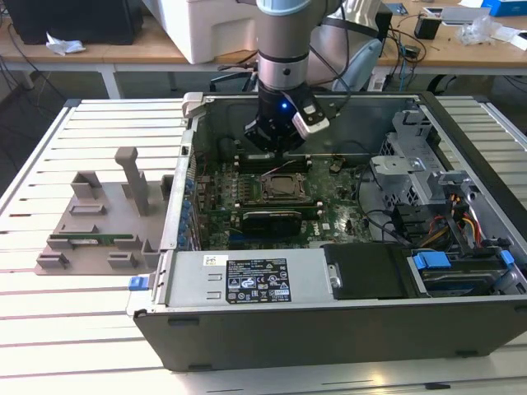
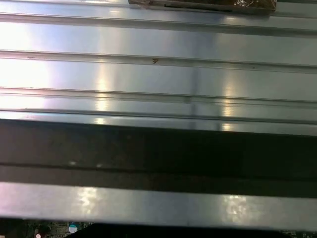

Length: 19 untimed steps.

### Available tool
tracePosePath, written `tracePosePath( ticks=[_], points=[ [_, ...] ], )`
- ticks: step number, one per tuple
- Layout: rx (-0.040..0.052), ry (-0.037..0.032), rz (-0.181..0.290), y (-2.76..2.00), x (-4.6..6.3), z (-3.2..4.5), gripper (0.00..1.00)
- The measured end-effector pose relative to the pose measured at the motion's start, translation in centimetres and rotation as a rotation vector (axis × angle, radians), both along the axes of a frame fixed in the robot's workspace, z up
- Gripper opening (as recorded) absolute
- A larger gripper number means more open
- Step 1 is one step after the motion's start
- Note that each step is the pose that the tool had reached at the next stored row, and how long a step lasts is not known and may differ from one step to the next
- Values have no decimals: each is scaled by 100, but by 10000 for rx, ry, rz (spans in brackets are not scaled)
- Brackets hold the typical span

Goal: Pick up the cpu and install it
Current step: 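Install the first cpu locking lever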

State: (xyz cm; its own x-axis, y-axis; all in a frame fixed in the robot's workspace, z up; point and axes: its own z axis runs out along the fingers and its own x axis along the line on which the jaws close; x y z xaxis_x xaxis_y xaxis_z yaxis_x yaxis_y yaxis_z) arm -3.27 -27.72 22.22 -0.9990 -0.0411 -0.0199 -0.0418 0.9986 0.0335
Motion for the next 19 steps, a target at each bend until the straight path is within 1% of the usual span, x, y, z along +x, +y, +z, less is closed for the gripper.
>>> tracePosePath(
  ticks=[3,4,6,11,19],
  points=[
    [-5,18,-1,0,34,-29,11],
    [-22,26,-2,-1,50,-49,11],
    [-30,32,-2,-5,63,-64,11],
    [-47,60,0,-17,179,-117,11],
    [-65,68,-1,-34,223,-152,11]
  ],
)
